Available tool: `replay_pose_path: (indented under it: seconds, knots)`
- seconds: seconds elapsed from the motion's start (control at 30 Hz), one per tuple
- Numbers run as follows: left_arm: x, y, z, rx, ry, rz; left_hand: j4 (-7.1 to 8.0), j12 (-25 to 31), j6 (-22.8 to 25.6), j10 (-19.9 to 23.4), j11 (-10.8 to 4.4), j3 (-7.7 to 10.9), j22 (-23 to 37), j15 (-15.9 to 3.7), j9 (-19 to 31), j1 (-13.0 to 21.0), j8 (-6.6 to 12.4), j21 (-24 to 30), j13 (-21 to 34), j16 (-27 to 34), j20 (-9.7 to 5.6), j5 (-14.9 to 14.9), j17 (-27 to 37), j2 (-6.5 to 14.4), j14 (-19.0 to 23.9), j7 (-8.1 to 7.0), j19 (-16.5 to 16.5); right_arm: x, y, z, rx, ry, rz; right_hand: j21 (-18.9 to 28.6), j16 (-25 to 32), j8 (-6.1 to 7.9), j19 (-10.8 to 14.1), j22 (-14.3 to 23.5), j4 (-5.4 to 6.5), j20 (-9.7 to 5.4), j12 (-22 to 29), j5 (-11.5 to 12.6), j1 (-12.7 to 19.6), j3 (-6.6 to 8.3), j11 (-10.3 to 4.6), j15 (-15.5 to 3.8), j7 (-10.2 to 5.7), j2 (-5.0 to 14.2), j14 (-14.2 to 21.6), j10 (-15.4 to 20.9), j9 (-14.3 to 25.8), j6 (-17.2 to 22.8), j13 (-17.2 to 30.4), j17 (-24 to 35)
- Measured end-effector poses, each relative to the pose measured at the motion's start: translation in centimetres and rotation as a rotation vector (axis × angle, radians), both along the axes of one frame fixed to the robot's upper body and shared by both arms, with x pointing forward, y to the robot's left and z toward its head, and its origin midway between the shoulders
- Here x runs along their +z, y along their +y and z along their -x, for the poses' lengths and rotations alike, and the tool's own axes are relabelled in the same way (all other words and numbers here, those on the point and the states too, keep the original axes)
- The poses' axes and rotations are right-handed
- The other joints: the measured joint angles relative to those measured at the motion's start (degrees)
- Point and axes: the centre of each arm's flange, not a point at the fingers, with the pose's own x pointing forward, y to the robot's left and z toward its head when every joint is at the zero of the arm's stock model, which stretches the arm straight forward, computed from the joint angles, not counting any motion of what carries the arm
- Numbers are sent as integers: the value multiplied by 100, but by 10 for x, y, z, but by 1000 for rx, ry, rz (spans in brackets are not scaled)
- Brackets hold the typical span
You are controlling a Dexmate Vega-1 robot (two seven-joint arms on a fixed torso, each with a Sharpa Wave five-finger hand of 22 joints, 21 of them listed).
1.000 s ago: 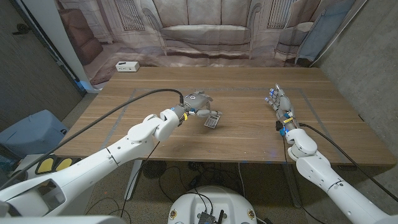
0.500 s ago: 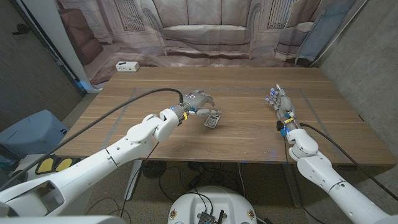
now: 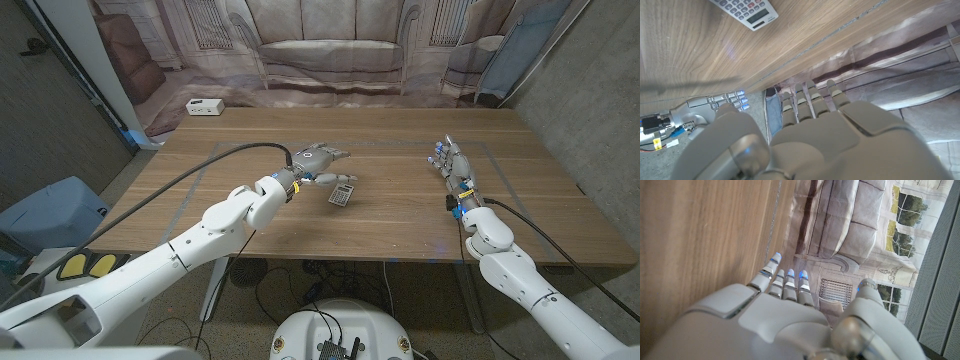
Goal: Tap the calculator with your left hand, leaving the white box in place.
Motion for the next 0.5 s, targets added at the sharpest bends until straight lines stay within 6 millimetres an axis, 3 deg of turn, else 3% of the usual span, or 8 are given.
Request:
replay_pose_path:
  seconds: [0.5]
  knots:
    - [6, 14, 7, 21, -23, 76, 0, 28, 283, 1, 0, 0, 0, 0, 1, 0, 95, 0, -1, 0, 0, -33, 0, 0, 0, 166, 0, 4, 2, 1, 5, -15, 14, 0, 0, 0, 0, 0, 0, 0, 0, 0, 0, 0, 0, 0, 0, 0, 0, 0, 0, 0, 0, 0]
